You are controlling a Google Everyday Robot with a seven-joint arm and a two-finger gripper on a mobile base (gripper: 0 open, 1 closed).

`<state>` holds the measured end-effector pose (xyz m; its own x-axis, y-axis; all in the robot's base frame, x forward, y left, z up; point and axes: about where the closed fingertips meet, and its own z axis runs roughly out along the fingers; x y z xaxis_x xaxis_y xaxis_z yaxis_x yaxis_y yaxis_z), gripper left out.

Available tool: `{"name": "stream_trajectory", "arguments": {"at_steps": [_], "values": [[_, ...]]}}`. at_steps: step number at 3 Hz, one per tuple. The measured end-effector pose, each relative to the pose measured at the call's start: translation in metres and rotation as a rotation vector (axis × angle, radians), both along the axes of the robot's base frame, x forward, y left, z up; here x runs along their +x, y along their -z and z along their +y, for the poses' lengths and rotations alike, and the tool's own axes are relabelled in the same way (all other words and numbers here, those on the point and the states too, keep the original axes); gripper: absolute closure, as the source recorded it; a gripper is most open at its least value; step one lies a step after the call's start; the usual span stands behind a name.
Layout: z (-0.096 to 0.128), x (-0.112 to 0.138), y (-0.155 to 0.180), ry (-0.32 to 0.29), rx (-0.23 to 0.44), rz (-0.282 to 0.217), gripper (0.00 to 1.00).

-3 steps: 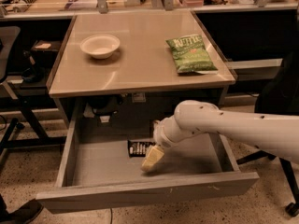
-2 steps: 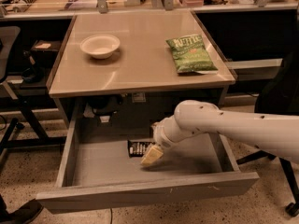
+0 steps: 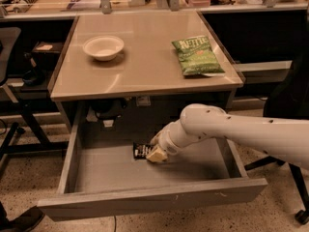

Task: Pick rxbar chocolate from top drawer and place on counter

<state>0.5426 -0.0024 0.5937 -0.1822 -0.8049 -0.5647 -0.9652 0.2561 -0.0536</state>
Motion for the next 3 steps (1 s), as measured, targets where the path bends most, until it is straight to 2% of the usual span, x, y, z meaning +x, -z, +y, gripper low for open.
{"name": "stream_trajectory", "arguments": {"at_steps": [1, 2, 3], "values": [[0.0, 0.0, 0.0, 0.0, 0.0, 0.0, 0.88], [0.0, 0.0, 0.0, 0.0, 0.0, 0.0, 1.0], [0.0, 0.001, -0.017, 0.033, 0.018, 0.01, 1.0]]}}
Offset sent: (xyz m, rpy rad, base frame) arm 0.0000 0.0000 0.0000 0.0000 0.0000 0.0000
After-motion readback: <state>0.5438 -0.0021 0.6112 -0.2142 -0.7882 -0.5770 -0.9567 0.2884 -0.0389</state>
